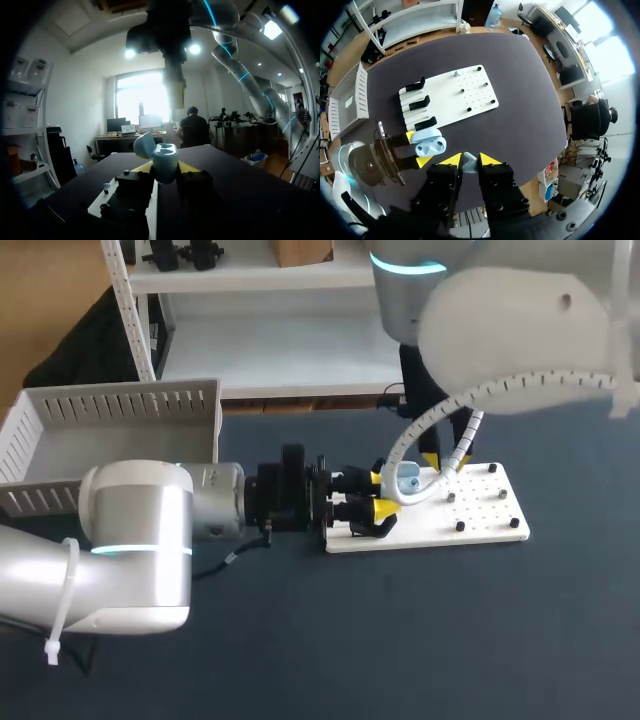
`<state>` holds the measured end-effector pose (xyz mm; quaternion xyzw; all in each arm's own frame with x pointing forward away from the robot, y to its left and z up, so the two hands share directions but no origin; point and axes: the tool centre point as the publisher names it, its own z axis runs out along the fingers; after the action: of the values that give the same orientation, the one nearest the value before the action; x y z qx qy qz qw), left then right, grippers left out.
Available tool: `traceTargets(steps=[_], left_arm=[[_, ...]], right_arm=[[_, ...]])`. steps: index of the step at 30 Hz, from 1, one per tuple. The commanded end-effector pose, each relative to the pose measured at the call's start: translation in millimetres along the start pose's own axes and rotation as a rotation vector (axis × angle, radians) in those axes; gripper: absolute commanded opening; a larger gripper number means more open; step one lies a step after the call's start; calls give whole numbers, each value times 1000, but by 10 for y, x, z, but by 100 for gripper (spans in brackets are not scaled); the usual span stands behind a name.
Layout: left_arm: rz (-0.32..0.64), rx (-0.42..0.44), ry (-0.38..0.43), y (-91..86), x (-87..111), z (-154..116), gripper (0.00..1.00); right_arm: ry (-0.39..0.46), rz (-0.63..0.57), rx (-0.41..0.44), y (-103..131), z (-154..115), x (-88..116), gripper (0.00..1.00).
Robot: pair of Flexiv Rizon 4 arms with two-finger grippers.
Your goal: Pick up each earbud case from the left stands, insert the matching earbuds, close the lid, and place the case in the box.
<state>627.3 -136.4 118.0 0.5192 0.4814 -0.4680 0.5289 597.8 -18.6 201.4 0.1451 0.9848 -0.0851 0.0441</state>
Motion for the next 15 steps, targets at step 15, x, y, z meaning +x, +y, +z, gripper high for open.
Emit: traceTargets(steps=[15], left_arm=[[5, -15, -3, -30, 15, 15, 0]], right_arm=[[13, 10, -8, 157, 27, -5, 0]])
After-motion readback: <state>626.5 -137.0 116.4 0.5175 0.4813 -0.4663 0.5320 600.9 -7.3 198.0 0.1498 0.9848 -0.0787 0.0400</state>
